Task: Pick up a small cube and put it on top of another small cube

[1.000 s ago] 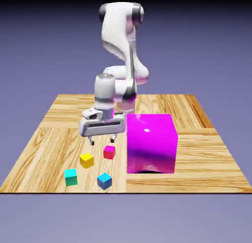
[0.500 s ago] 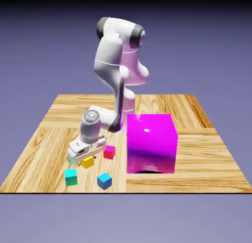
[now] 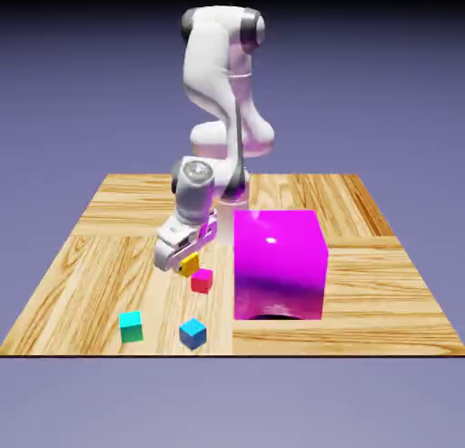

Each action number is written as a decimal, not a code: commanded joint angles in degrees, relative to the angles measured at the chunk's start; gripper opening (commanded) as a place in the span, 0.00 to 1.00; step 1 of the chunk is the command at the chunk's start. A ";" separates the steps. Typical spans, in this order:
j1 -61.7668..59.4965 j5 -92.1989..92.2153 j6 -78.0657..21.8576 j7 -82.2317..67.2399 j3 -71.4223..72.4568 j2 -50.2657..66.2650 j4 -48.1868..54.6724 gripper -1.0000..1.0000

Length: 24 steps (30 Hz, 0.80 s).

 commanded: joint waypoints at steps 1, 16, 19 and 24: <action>-0.36 -1.56 -0.38 -0.02 1.10 -2.08 -1.49 0.00; -2.88 -20.81 13.71 9.89 0.91 7.45 -5.52 1.00; -2.61 -17.69 10.02 7.51 1.97 3.31 -5.95 1.00; -1.95 -9.90 0.81 1.56 4.61 -7.07 -7.04 1.00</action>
